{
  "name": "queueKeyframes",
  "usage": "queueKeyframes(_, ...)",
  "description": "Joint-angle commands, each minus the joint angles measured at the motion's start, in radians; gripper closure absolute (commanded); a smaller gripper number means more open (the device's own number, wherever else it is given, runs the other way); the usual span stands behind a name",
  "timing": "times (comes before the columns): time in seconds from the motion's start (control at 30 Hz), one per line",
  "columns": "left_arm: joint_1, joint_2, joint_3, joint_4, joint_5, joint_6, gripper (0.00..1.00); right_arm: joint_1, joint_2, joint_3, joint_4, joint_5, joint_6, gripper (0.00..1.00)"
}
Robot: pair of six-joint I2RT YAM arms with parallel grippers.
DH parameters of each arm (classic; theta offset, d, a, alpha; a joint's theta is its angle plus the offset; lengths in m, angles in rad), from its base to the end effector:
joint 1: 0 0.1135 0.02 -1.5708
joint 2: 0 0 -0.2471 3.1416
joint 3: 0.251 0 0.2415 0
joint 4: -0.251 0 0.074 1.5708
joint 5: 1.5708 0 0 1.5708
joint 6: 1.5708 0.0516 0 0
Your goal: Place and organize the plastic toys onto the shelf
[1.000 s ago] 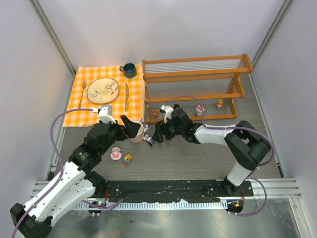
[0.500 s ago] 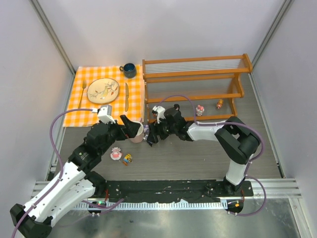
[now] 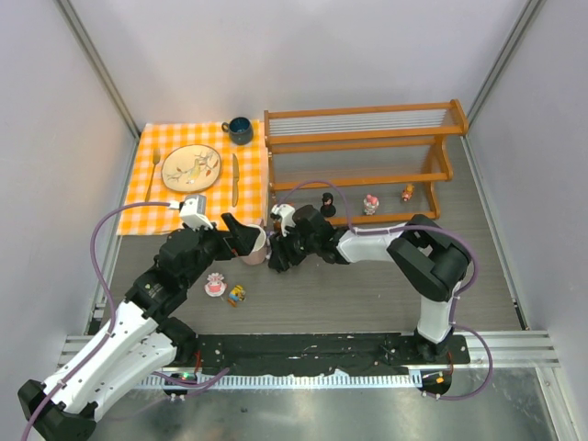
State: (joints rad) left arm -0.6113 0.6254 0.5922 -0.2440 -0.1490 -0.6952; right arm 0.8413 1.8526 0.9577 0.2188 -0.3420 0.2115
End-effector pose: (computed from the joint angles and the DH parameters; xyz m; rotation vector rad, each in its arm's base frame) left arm 0.1483 -0.0946 0.2761 -0.1880 1.9073 -0.7648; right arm 0.2387 0.2930 0.1292 -0.9201 2.1912 0.9245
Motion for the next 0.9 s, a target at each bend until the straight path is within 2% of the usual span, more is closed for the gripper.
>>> queueKeyframes(0.0,-0.004,-0.010,0.001,0.037,-0.007,0.019,0.00,0.005,-0.001,0.003,0.004,0.023,-0.012,0.50)
queueKeyframes(0.1,-0.002,-0.012,0.001,0.037,-0.007,0.019,0.00,0.005,-0.013,-0.017,0.004,0.031,-0.008,0.65)
queueKeyframes(0.17,-0.004,-0.016,0.001,0.037,-0.007,0.017,0.00,0.005,-0.024,-0.028,-0.001,0.031,-0.008,0.72)
queueKeyframes(0.3,-0.002,-0.018,0.008,0.037,0.003,0.014,0.00,0.005,-0.065,-0.053,-0.036,0.024,0.002,0.93)
queueKeyframes(0.37,-0.004,-0.016,0.015,0.035,0.028,0.013,0.00,0.008,-0.126,-0.094,-0.055,0.029,0.015,0.98)
queueKeyframes(0.43,-0.004,-0.013,0.029,0.038,0.058,0.017,0.00,0.013,-0.191,-0.126,-0.081,0.053,0.031,0.99)
queueKeyframes(0.47,-0.004,-0.013,0.034,0.044,0.103,0.016,0.03,0.015,-0.225,-0.169,-0.088,0.063,0.037,0.99)
queueKeyframes(0.63,-0.021,0.031,0.083,0.077,0.227,-0.006,0.07,0.041,-0.539,-0.301,-0.154,0.136,0.075,0.99)
queueKeyframes(0.8,-0.128,0.141,0.104,0.138,0.267,-0.020,0.15,0.061,-0.786,-0.350,-0.222,0.172,0.109,0.99)
queueKeyframes(0.87,-0.203,0.178,0.107,0.181,0.259,-0.026,0.18,0.067,-0.895,-0.358,-0.268,0.175,0.126,0.99)
